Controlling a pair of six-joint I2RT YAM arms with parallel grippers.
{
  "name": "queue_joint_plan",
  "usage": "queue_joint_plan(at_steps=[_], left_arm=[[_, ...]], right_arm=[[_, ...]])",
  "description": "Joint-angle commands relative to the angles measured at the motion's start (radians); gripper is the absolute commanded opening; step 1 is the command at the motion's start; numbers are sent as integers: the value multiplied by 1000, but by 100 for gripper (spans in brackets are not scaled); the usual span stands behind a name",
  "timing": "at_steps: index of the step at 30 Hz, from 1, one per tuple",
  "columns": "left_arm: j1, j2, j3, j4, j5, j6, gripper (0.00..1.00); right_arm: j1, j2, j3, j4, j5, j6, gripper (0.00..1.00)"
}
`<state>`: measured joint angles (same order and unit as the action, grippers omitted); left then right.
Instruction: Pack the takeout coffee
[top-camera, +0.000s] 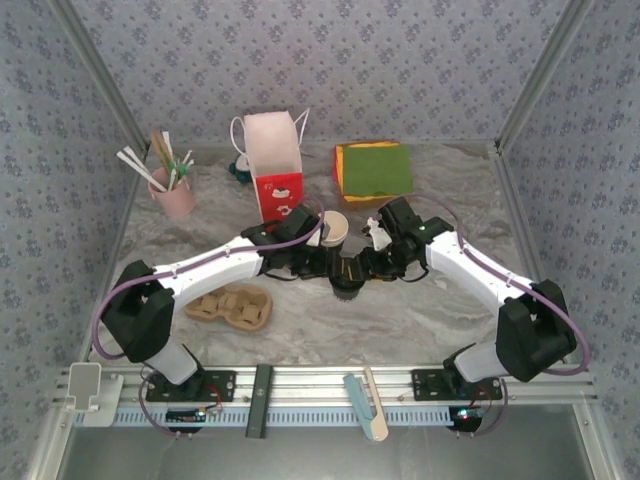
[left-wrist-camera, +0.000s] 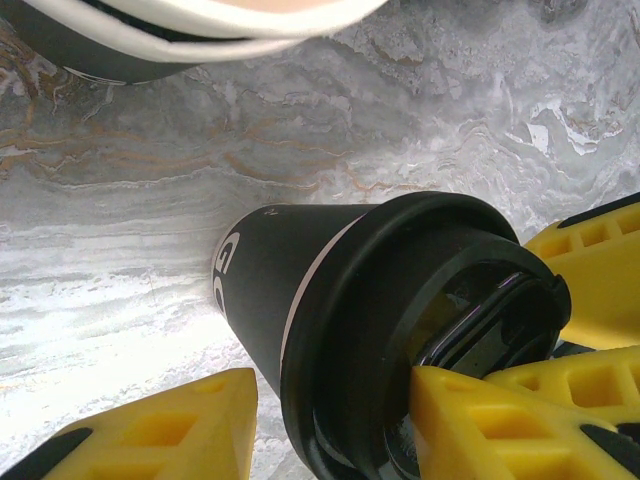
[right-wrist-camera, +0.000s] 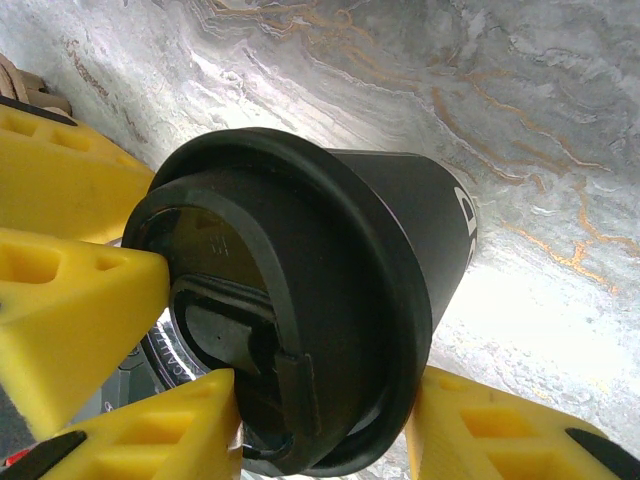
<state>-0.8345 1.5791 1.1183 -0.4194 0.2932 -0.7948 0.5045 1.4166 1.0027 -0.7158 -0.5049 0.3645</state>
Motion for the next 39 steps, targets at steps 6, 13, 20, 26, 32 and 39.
queue_joint_plan(at_steps=[6, 13, 20, 26, 32, 39], left_arm=[[22, 22, 93, -76, -10, 8, 44], [26, 70, 125, -56, -10, 14, 44], [26, 100, 90, -58, -19, 31, 41], [24, 104, 21, -56, -31, 34, 38], [24, 101, -57, -41, -43, 25, 37], [25, 95, -82, -50, -55, 25, 37]], right_arm=[[17, 53, -48, -64, 76, -34, 42], [16, 54, -47, -64, 78, -33, 42], [17, 57, -47, -63, 75, -33, 42], [16, 64, -47, -61, 78, -34, 42], [16, 66, -47, -62, 78, -35, 41], [16, 71, -44, -60, 77, -37, 41]])
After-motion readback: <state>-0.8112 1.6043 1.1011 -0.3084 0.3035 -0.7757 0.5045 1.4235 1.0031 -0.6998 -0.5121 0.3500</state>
